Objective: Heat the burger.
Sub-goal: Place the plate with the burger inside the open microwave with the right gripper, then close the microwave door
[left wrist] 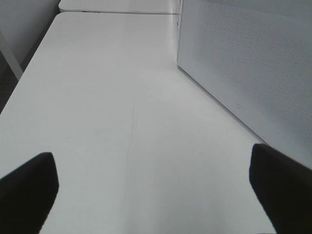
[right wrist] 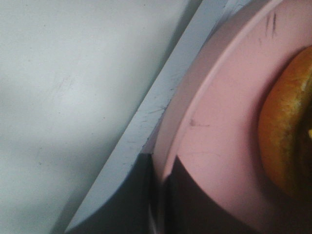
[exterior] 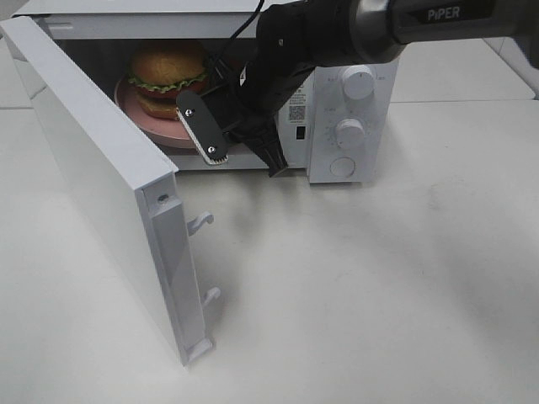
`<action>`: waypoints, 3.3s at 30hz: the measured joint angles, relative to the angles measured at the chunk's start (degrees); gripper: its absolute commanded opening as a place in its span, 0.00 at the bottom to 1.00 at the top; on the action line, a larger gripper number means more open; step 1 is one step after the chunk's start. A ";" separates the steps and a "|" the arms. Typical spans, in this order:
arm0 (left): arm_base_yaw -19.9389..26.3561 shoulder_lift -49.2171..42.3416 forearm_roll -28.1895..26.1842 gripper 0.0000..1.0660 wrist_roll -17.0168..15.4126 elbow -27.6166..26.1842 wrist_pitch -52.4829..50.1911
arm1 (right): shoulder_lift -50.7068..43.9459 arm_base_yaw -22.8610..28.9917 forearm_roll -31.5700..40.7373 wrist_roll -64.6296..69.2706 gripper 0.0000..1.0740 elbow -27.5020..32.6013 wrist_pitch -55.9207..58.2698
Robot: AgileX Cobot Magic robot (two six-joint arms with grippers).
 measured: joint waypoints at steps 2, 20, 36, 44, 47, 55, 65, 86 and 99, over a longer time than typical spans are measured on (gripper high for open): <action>0.00 0.00 0.00 0.94 0.00 0.00 0.00 | 0.34 0.00 -0.29 0.11 0.00 -0.97 0.29; 0.00 0.00 0.00 0.94 0.00 0.00 0.00 | 10.20 0.00 -1.83 4.47 0.04 -13.81 2.98; 0.00 0.00 0.00 0.94 0.00 0.00 0.00 | 10.03 0.00 -1.95 7.91 0.45 -13.81 0.34; 0.00 0.00 0.00 0.94 0.00 0.00 0.00 | 6.53 0.00 -2.01 7.96 0.48 -7.10 -1.72; 0.00 0.00 0.00 0.94 0.00 0.00 0.00 | 5.21 0.00 -2.01 7.96 0.50 -4.81 -3.32; 0.00 0.00 0.00 0.94 0.00 0.00 0.00 | -1.09 0.00 -2.01 8.02 0.58 5.16 -7.85; 0.00 0.00 0.00 0.94 0.00 0.00 0.00 | -8.65 0.00 -2.01 11.69 0.67 16.73 -13.75; 0.00 0.00 0.00 0.94 0.00 0.00 0.00 | -26.24 0.00 -1.95 21.20 0.73 37.30 -21.94; 0.00 0.00 0.00 0.94 0.00 0.00 0.00 | -38.04 0.00 -1.95 31.05 0.71 47.38 -19.94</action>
